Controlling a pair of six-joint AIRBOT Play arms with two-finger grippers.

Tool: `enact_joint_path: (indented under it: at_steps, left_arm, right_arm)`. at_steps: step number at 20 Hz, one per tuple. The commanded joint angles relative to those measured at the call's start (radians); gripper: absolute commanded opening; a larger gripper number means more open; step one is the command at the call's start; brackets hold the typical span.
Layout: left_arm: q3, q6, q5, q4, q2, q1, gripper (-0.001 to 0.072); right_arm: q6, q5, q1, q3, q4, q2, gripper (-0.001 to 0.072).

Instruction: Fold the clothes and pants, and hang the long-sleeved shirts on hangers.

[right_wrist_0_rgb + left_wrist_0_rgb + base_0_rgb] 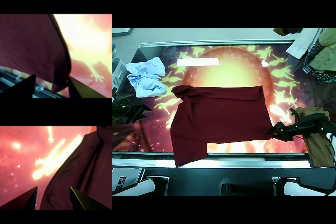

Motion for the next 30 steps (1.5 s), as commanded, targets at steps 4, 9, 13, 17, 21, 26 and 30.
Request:
enact_joint_path:
  at_steps: [4, 9, 13, 17, 21, 26, 30]
  left_arm:
    - [-0.152, 0.197, -0.016, -0.105, 0.026, 0.152, 0.0464]
    - [-0.307, 0.402, 0.064, -0.213, 0.024, 0.148, 0.0463]
    - [-0.382, 0.497, 0.11, -0.269, 0.014, 0.097, 0.0463]
    - [-0.393, 0.528, 0.116, -0.285, -0.042, 0.036, 0.0462]
    - [-0.393, 0.534, 0.136, -0.32, -0.092, -0.019, 0.0462]
    - [-0.393, 0.533, 0.142, -0.324, -0.126, -0.079, 0.0462]
    - [-0.392, 0.54, 0.128, -0.366, -0.129, -0.09, 0.0023]
  right_arm:
    - [0.0, -0.008, 0.041, -0.002, -0.024, -0.006, 0.0073]
    - [0.007, -0.003, 0.041, -0.002, -0.023, -0.006, 0.0034]
    - [0.023, -0.02, 0.041, -0.002, -0.019, -0.005, 0.0034]
    - [0.027, -0.018, 0.041, -0.002, -0.009, 0.02, 0.0034]
    - [0.027, -0.018, 0.041, -0.002, -0.009, 0.052, 0.0034]
    - [0.027, -0.018, 0.041, -0.002, -0.003, 0.063, 0.0034]
    - [0.031, -0.028, 0.041, -0.002, 0.005, 0.067, 0.0034]
